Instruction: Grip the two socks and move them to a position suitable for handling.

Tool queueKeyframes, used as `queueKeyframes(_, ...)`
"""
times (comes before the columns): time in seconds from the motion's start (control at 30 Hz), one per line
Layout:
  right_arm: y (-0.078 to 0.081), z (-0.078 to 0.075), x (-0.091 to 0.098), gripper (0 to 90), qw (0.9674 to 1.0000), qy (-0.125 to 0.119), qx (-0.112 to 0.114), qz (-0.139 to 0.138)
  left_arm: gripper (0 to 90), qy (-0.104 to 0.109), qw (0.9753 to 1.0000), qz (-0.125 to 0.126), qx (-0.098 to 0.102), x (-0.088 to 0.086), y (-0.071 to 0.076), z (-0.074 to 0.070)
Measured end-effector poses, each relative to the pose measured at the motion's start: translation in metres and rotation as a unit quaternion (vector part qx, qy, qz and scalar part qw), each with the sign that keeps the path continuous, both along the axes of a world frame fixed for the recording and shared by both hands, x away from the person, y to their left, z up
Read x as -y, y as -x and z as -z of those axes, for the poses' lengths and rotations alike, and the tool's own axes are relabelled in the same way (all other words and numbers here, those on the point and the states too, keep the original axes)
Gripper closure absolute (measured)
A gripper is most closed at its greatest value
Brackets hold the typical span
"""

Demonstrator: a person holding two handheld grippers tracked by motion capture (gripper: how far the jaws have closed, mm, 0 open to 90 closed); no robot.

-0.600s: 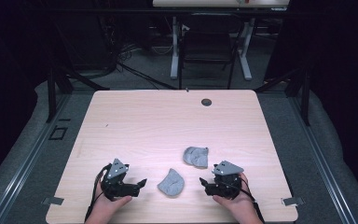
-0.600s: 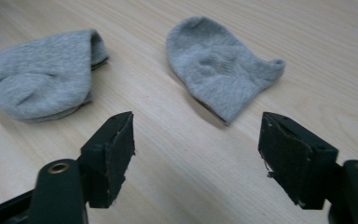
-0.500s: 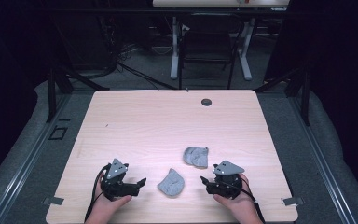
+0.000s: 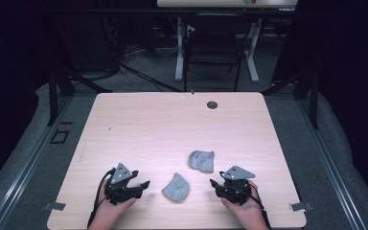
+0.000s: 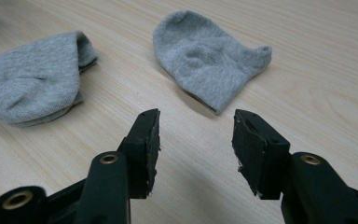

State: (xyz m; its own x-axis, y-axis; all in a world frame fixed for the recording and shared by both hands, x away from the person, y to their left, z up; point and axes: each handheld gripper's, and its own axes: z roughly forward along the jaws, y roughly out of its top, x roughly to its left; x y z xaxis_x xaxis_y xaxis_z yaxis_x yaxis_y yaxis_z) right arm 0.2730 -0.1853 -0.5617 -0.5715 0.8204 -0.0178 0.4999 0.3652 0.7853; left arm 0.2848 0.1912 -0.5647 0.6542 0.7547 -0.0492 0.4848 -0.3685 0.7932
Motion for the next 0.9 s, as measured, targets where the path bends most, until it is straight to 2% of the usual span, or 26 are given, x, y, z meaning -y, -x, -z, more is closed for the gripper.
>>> queueKeyframes(0.13, 0.000, -0.001, -0.001, 55.3, 1.0000, -0.001, 0.002, 0.000, 39.5, -0.009, 1.0000, -0.001, 0.003, 0.001, 0.002, -0.001)
queueKeyframes(0.17, 0.001, -0.002, -0.001, 55.7, 1.0000, -0.002, 0.001, -0.001, 42.3, -0.004, 1.0000, 0.004, 0.006, 0.002, 0.003, -0.002)
queueKeyframes(0.2, 0.001, -0.003, -0.002, 58.0, 1.0000, -0.002, 0.003, -0.005, 44.8, 0.008, 0.9999, 0.011, -0.003, 0.003, 0.003, -0.003)
queueKeyframes(0.37, 0.002, -0.004, -0.004, 61.3, 0.9999, -0.008, -0.008, -0.012, 48.5, 0.008, 0.9999, 0.011, -0.007, 0.008, 0.004, -0.004)
queueKeyframes(0.43, 0.002, -0.005, -0.006, 62.6, 0.9999, 0.000, -0.007, -0.013, 51.3, 0.005, 0.9999, 0.015, -0.004, 0.012, 0.005, -0.003)
queueKeyframes(0.67, 0.003, -0.005, -0.007, 64.4, 0.9998, 0.000, -0.009, -0.016, 55.9, -0.002, 0.9995, 0.032, -0.004, 0.020, 0.008, -0.003)
queueKeyframes(0.8, 0.004, -0.005, -0.010, 64.7, 0.9998, -0.004, -0.009, -0.019, 61.3, 0.000, 0.9993, 0.036, -0.005, 0.025, 0.010, -0.004)
queueKeyframes(0.9, 0.004, -0.004, -0.011, 64.7, 0.9997, -0.001, -0.009, -0.021, 61.9, 0.007, 0.9990, 0.045, -0.004, 0.032, 0.010, -0.008)
